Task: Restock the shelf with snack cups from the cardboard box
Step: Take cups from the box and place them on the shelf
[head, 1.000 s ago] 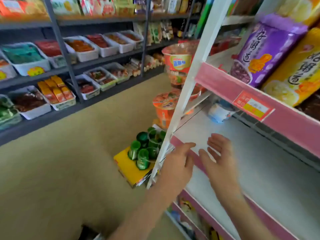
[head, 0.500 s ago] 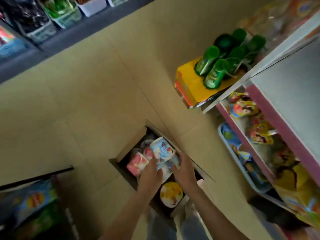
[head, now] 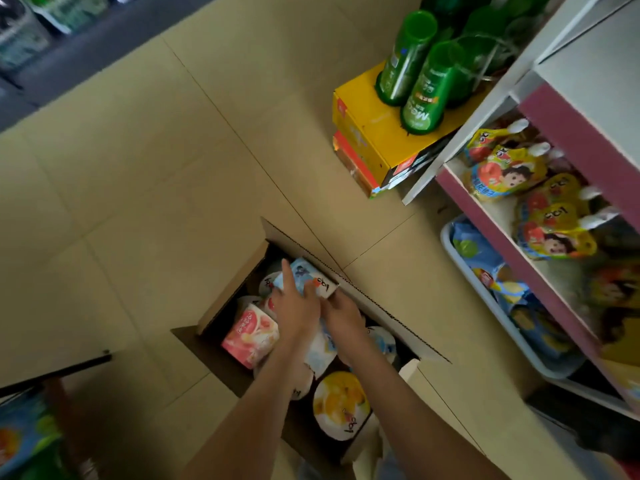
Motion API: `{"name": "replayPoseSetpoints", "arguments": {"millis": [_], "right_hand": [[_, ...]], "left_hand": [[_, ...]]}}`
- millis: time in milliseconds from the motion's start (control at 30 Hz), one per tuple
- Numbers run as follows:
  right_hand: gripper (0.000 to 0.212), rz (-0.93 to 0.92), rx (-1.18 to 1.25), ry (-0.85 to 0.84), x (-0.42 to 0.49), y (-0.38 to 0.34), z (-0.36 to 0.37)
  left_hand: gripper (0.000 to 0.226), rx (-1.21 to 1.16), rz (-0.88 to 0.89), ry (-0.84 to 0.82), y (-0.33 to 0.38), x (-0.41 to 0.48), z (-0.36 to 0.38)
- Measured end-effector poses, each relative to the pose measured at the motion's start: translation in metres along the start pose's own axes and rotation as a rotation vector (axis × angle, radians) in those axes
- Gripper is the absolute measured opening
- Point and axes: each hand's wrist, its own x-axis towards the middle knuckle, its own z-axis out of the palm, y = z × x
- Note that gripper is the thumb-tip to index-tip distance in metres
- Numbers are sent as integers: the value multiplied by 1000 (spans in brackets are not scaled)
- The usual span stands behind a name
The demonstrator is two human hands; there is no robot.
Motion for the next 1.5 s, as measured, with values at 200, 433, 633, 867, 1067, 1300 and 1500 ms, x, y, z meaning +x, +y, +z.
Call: {"name": "replayPoseSetpoints", "arguments": {"millis": [200, 433, 633, 867, 1067, 1300, 1500], "right_hand": [[30, -104, 40, 125, -33, 8, -2], [45, -329, 47, 228, -134, -28, -52], [47, -610, -43, 402, -213, -100, -141], [54, -1074, -102, 476, -289, -161, -220], [44, -1241, -126, 554, -341, -199, -286], [41, -1265, 3, 539, -337, -247, -359], [36, -1314, -80, 560, -307, -287, -424]], "left_hand": [[26, -78, -28, 60, -1, -16, -12], [28, -485, -1, 115, 57, -118, -11], [21, -800, 73, -85, 176, -198, -2], [20, -949, 357, -336, 265, -291, 9], [26, -648, 526, -512, 314, -340, 2], [19, -298, 718, -538, 391, -343, 16], [22, -50, 902, -540, 450, -322, 64]]}}
